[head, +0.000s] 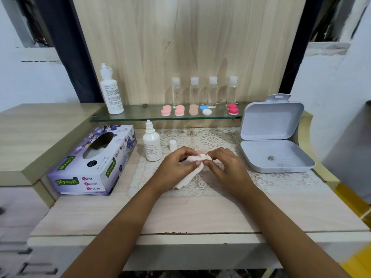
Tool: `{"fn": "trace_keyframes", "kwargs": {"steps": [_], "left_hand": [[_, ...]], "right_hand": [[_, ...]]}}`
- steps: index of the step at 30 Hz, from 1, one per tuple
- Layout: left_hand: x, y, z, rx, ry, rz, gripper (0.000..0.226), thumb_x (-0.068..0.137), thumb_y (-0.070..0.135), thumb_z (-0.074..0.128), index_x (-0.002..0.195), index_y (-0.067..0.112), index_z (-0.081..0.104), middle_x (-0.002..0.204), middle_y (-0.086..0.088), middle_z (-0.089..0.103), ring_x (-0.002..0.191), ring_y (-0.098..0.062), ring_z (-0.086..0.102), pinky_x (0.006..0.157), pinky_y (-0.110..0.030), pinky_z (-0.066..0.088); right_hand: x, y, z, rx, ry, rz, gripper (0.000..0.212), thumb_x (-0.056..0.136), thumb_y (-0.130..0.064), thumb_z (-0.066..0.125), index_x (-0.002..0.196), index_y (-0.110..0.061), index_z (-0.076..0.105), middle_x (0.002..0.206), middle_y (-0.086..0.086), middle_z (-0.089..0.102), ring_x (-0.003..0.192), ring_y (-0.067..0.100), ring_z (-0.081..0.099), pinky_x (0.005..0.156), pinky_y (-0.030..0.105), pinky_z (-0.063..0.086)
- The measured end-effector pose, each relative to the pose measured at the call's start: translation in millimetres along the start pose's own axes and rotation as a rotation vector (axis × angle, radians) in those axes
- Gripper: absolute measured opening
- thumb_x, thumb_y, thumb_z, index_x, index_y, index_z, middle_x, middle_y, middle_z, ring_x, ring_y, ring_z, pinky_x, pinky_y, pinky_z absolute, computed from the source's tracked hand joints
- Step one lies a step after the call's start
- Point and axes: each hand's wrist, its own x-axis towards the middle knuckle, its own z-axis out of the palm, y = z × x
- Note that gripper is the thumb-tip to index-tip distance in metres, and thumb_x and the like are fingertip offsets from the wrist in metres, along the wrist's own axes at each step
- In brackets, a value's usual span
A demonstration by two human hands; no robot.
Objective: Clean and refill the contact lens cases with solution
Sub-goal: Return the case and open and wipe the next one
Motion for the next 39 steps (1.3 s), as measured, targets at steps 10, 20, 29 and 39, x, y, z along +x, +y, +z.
{"fn": "trace_keyframes", "kwargs": {"steps": [10,20,29,39], "left_hand": [[-1,7,2,-0.013,0.092,-0.073,0.011,0.088,0.016,0.063,0.086,0.022,0.072,0.081,0.000,0.070,0.069,-0.009,0.061,0.064,-0.029,0.049],[1,4,2,-0.047,-0.001,-0.012,0.015,0.089,0.009,0.060,0.096,0.017,0.071,0.095,0.002,0.070,0.088,-0.004,0.063,0.081,-0.020,0.049],[5,-9,-6,0.319,0.111,0.028,0.019,0.093,0.013,0.054,0.105,0.019,0.067,0.100,0.011,0.059,0.091,0.000,0.054,0.077,-0.002,0.037],[6,-16,-4,0.698,-0.062,0.042,0.038,0.087,0.043,0.058,0.121,0.026,0.060,0.118,0.007,0.055,0.114,-0.014,0.043,0.101,-0.042,0.032]], "right_hand": [[2,-5,3,0.080,0.119,0.026,0.014,0.081,-0.011,0.064,0.091,-0.002,0.066,0.079,0.006,0.066,0.072,0.002,0.052,0.062,0.005,0.041],[2,-12,5,0.126,0.059,0.023,0.028,0.084,-0.029,0.055,0.091,-0.005,0.068,0.080,0.005,0.063,0.072,0.006,0.051,0.060,0.008,0.038],[0,-8,-13,0.051,0.089,0.270,0.008,0.092,-0.011,0.053,0.094,-0.004,0.054,0.066,-0.007,0.048,0.061,0.009,0.044,0.053,0.023,0.028],[0,10,-15,-0.241,0.191,0.018,0.019,0.078,0.004,0.054,0.093,0.002,0.066,0.085,0.016,0.053,0.075,0.021,0.053,0.069,0.019,0.038]]}}
